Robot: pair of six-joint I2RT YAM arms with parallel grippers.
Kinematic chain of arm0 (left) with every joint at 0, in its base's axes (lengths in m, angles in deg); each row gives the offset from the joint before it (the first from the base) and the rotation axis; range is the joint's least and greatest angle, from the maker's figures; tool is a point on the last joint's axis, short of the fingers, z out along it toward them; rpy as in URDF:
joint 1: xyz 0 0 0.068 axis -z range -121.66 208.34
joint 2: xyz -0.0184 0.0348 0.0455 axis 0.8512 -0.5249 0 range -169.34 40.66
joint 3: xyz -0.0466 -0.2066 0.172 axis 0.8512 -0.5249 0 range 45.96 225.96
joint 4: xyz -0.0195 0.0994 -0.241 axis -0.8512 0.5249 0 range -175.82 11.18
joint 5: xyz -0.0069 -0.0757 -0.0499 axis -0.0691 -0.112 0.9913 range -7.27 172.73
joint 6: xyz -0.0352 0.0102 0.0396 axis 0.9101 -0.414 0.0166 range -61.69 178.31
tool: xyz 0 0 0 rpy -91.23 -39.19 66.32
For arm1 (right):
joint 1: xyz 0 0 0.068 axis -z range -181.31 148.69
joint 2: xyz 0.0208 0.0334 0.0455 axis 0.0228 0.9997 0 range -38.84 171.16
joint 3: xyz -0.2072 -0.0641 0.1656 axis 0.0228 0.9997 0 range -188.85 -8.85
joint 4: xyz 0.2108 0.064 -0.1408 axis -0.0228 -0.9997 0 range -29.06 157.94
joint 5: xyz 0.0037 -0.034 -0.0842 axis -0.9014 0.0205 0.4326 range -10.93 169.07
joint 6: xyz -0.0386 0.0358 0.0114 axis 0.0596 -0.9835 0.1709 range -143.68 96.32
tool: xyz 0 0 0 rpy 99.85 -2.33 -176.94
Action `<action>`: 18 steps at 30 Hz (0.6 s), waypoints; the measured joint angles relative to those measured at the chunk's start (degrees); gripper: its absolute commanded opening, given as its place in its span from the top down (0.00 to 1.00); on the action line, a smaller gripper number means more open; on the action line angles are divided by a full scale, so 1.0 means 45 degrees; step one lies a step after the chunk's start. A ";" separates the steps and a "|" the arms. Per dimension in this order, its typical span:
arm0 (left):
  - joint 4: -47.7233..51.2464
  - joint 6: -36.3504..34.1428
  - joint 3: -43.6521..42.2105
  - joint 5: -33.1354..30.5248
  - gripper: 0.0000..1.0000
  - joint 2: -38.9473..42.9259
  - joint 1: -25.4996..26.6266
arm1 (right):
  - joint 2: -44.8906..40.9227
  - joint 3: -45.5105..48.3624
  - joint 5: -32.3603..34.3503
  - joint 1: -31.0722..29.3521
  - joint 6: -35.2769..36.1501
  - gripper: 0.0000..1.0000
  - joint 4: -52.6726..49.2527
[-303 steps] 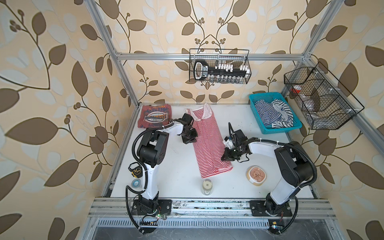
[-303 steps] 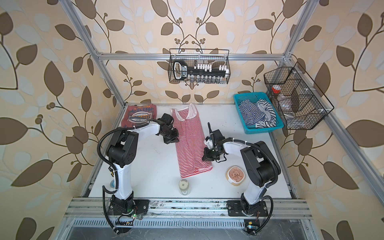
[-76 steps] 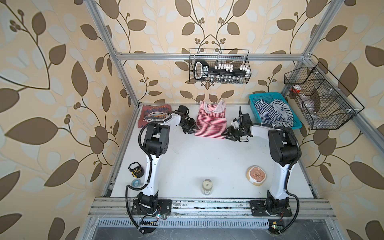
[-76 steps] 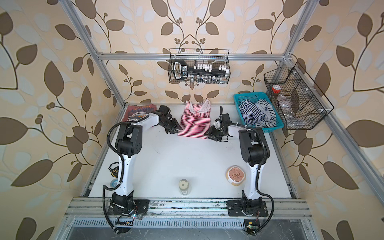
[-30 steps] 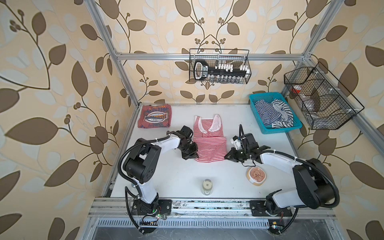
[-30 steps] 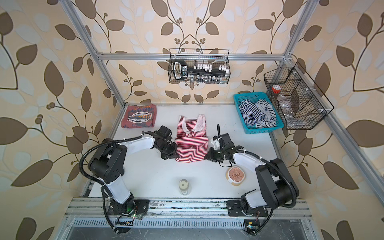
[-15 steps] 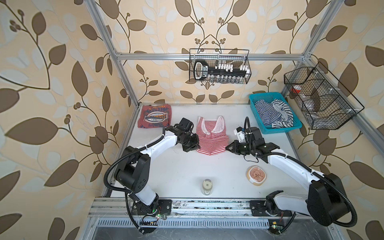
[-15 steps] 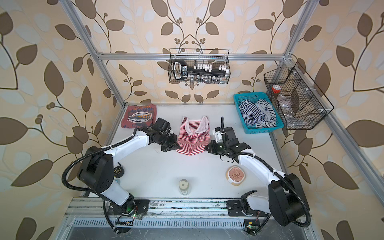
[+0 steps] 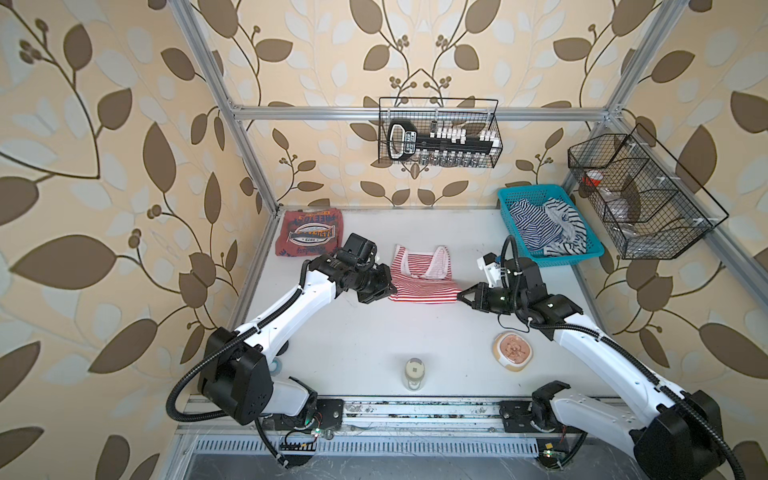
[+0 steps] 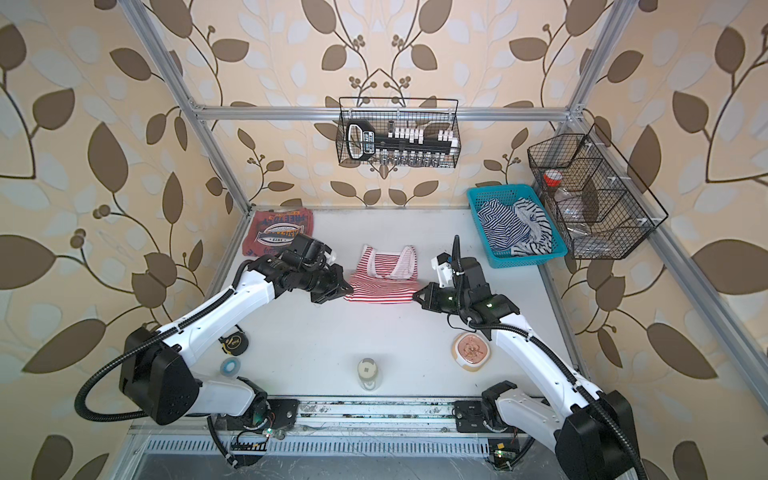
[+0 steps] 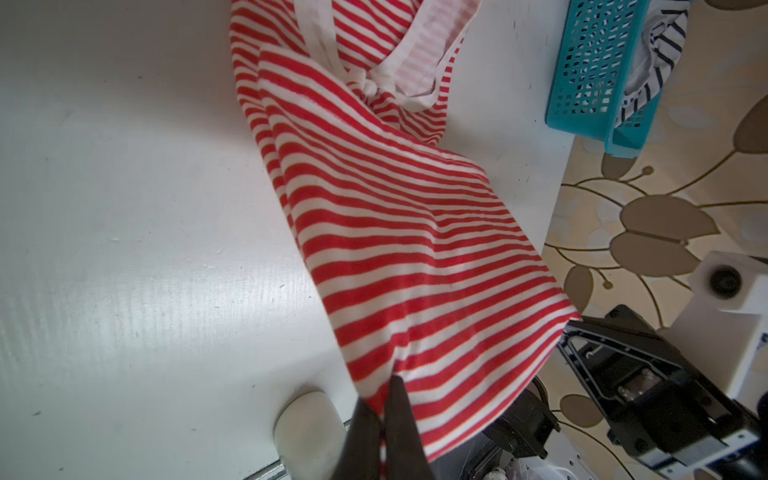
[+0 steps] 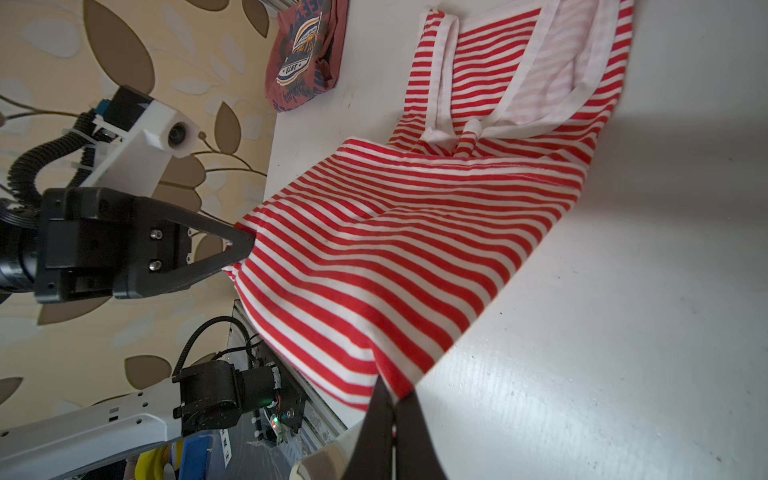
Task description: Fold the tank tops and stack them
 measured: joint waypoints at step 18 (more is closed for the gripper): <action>0.0500 -0.0763 0.3060 -0.0175 1.00 -0.3910 -0.0772 | 0.3866 -0.1729 -0.1219 0.1695 0.0291 1.00 0.0418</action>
